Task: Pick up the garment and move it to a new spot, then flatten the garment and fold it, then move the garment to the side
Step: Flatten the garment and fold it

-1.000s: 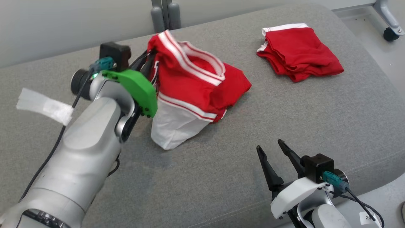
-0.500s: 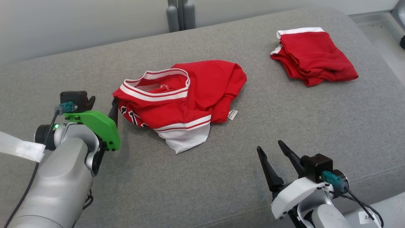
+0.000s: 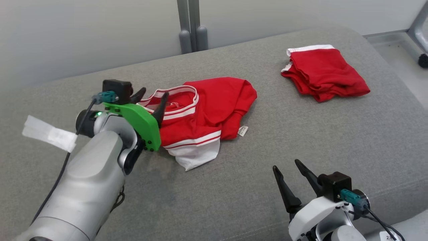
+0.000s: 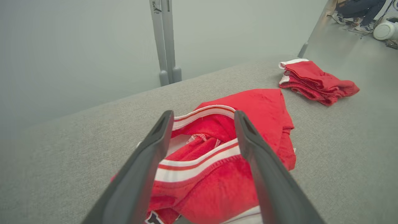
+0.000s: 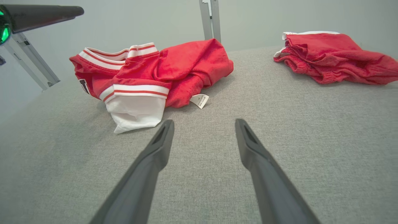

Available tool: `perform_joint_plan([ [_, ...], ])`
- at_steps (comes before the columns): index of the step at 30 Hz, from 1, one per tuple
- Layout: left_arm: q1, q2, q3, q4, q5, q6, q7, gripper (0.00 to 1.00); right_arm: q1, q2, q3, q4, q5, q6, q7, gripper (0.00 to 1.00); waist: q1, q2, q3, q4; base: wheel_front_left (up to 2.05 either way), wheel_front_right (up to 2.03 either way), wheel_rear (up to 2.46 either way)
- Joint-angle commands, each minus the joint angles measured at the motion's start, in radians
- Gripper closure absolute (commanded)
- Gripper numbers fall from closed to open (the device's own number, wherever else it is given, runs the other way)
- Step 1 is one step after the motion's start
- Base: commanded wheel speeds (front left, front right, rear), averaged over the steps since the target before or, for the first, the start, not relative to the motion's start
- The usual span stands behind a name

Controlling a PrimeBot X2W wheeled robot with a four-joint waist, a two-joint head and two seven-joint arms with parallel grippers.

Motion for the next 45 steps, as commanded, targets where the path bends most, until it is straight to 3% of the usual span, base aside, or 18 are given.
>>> perform_joint_plan([
  [1, -0.008, 0.001, -0.001, -0.009, -0.009, -0.002, 0.007, 0.0, 0.014, -0.001, -0.003, -0.005, -0.004, -0.001, 0.0, 0.0, 0.0, -0.0001, 0.005, -0.027, 0.0, 0.0, 0.0],
  [4, -0.016, -0.004, -0.018, -0.038, -0.011, -0.006, 0.053, 0.0, 0.01, -0.001, 0.004, -0.012, 0.002, -0.001, -0.001, 0.0, 0.0, -0.0001, 0.022, -0.07, 0.0, 0.0, 0.0],
  [11, -0.024, -0.013, -0.032, -0.061, -0.025, 0.042, 0.185, 0.0, -0.009, 0.0, -0.007, -0.015, 0.012, -0.001, -0.021, 0.0, 0.0, -0.0001, 0.088, -0.161, 0.0, 0.0, 0.0],
  [18, -0.051, 0.015, -0.047, -0.042, 0.012, 0.188, 0.257, 0.0, -0.027, 0.0, -0.003, 0.004, 0.033, -0.001, -0.05, 0.0, 0.0, -0.0001, 0.129, -0.199, 0.0, 0.0, 0.0],
  [25, -0.022, 0.03, -0.063, -0.092, -0.005, 0.189, 0.341, 0.0, -0.043, 0.0, -0.012, 0.031, 0.042, -0.001, -0.072, 0.0, 0.0, -0.0001, 0.136, -0.172, 0.0, 0.0, 0.0],
  [27, -0.018, 0.034, -0.064, -0.108, -0.006, 0.198, 0.342, 0.65, -0.048, -0.001, -0.009, 0.035, 0.043, -0.001, -0.074, 0.0, 0.0, -0.0001, 0.133, -0.163, 0.0, 0.0, 0.0],
  [28, -0.018, 0.037, -0.061, -0.116, -0.006, 0.202, 0.334, 0.87, -0.049, -0.001, -0.007, 0.037, 0.044, -0.001, -0.075, 0.0, 0.0, -0.0001, 0.132, -0.159, 0.0, 0.0, 0.0],
  [29, -0.015, 0.038, -0.06, -0.124, -0.007, 0.204, 0.33, 1.0, -0.05, -0.001, -0.005, 0.039, 0.044, -0.001, -0.076, 0.0, 0.0, -0.0001, 0.131, -0.155, 0.0, 0.0, 0.0],
  [34, -0.001, 0.042, -0.052, -0.167, -0.016, 0.197, 0.304, 1.0, -0.058, -0.001, 0.003, 0.047, 0.046, -0.001, -0.075, 0.0, 0.0, -0.0001, 0.121, -0.141, 0.0, 0.0, 0.0],
  [45, -0.102, 0.021, 0.006, -0.27, 0.009, 0.174, 0.102, 1.0, -0.067, -0.001, 0.018, 0.067, 0.056, -0.001, -0.082, 0.0, 0.0, -0.0001, 0.103, -0.149, 0.0, 0.0, 0.0],
])
